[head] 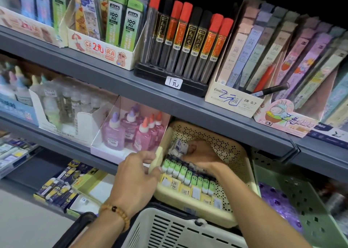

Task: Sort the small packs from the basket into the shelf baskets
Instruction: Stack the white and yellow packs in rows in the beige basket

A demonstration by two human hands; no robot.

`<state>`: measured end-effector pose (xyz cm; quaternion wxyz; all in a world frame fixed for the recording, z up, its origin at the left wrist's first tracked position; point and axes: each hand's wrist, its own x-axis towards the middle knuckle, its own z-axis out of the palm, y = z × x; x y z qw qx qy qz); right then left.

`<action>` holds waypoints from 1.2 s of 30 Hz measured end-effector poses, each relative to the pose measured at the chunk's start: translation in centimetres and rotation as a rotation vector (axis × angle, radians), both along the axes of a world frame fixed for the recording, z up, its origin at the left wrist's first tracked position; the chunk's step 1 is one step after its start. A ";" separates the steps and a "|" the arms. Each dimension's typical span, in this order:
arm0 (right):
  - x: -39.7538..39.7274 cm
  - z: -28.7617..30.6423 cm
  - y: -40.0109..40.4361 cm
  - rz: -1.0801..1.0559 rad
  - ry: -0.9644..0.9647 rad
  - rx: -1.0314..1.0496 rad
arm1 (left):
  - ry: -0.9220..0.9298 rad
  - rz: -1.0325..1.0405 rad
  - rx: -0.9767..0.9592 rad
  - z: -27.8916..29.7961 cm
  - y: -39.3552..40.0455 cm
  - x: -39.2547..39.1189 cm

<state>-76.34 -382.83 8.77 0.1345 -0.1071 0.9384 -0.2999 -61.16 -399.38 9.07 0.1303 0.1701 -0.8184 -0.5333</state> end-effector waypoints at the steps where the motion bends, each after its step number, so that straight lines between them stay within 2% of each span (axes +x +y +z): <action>1: -0.2 -0.4 -0.1 -0.010 -0.002 -0.004 | 0.000 0.007 -0.007 -0.2 0.0 -0.1; 11: 2.1 0.9 0.4 -0.090 0.062 -0.045 | 0.044 -0.057 0.035 -1.4 -0.3 0.1; 17: 10.1 4.2 3.2 -0.165 0.207 -0.354 | 0.031 -0.109 -0.025 -1.1 -0.3 3.6; 21: 16.2 4.7 5.7 -0.237 0.196 -0.534 | 0.061 -0.161 0.005 -1.1 1.4 7.9; 24: 20.0 3.0 8.3 -0.331 0.174 -0.566 | 0.005 -0.277 0.056 -2.3 3.8 10.5; 28: 23.7 -1.6 12.5 -0.497 0.005 -0.604 | -0.165 -0.445 -0.045 -5.5 7.0 11.5; 30: 24.3 -4.4 14.6 -0.545 -0.141 -0.503 | -0.291 -0.495 -0.098 -7.5 8.6 10.9; 32: 24.2 -7.1 16.2 -0.526 -0.303 -0.366 | -0.411 -0.549 -0.245 -9.8 10.2 10.0; 36: 23.5 -12.0 18.1 -0.475 -0.529 -0.132 | -0.554 -0.633 -0.386 -14.5 13.1 9.1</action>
